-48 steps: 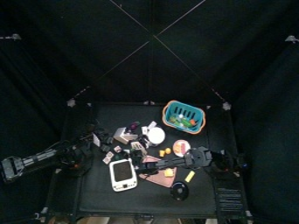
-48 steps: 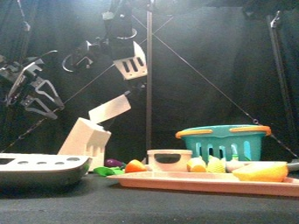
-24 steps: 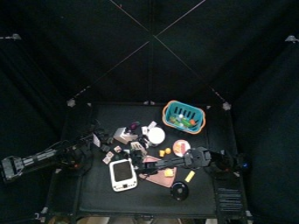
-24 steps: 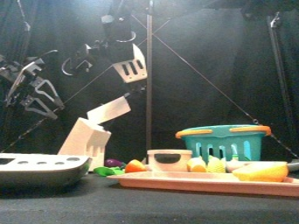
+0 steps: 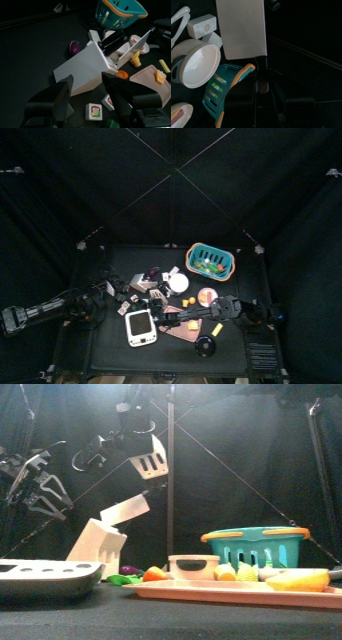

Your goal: Place cleaver back in holder

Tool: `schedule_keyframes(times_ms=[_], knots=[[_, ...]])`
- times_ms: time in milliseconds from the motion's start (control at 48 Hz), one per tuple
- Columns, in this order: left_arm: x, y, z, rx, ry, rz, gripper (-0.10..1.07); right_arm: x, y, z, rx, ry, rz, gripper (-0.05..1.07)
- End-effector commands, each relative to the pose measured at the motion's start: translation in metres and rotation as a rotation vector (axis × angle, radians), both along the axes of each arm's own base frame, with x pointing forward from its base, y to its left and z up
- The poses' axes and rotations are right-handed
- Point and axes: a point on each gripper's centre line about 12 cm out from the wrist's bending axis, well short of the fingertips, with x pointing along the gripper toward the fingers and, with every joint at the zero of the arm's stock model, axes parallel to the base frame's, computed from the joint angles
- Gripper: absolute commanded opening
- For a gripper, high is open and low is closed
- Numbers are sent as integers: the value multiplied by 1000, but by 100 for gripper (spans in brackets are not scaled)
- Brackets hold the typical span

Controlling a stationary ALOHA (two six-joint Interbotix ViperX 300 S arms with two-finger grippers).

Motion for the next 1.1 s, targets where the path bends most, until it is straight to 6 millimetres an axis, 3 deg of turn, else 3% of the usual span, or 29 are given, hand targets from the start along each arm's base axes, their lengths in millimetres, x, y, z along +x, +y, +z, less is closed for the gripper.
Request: schedule_keyframes(times_ms=[0, 688, 1083], knots=[[3, 2, 6, 14, -9, -4, 87, -7, -7, 26, -2, -51, -13, 53], [10, -1, 0, -20, 20, -30, 87, -5, -6, 17, -3, -27, 1, 53], [14, -1, -1, -38, 27, -34, 87, -2, -4, 25, -3, -49, 6, 53]])
